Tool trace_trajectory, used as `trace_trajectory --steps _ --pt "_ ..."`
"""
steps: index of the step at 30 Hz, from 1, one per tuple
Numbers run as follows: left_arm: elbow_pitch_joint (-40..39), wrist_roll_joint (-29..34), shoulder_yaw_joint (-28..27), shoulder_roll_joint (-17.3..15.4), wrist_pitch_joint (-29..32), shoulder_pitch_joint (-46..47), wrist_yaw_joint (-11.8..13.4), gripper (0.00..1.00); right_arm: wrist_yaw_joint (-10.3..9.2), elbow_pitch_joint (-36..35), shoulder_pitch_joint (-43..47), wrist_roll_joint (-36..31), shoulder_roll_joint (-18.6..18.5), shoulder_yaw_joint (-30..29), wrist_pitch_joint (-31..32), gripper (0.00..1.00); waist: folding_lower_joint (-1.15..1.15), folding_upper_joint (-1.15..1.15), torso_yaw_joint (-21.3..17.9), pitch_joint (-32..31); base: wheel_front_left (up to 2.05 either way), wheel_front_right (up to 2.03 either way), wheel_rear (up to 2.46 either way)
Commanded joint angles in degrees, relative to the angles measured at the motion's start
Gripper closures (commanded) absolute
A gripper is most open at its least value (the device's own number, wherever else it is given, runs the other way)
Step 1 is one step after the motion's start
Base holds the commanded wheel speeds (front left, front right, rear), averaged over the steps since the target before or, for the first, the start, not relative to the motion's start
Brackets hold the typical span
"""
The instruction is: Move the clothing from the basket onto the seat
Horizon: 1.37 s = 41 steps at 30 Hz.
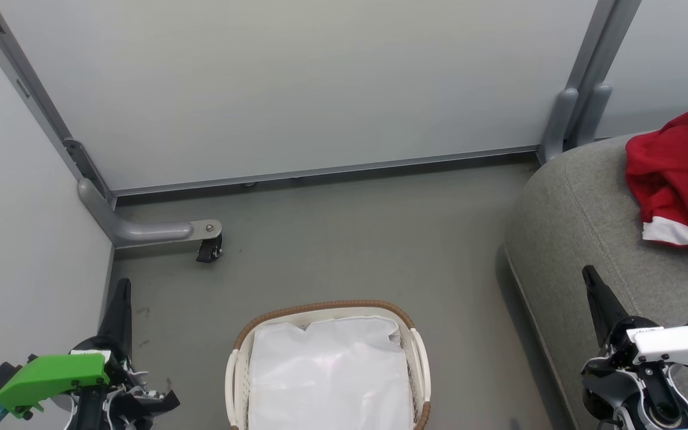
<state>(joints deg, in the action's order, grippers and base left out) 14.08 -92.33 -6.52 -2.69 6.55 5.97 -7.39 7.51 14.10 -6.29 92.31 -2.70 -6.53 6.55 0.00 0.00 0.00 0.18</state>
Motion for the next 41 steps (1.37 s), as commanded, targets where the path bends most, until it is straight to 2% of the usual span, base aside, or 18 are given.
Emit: trace_trajectory --steps 1,41 --pt "-0.1 -0.2 -0.1 -0.4 0.2 0.6 -0.2 1.00 -0.04 -0.2 0.2 0.2 -0.3 -0.1 0.2 1.00 0.00 0.00 0.0 0.0 0.00 0.00 0.00" --pt "-0.1 -0.2 -0.1 -0.4 0.2 0.6 -0.2 1.00 -0.03 -0.2 0.2 0.2 -0.3 -0.1 0.2 1.00 0.00 0.00 0.0 0.0 0.00 0.00 0.00"
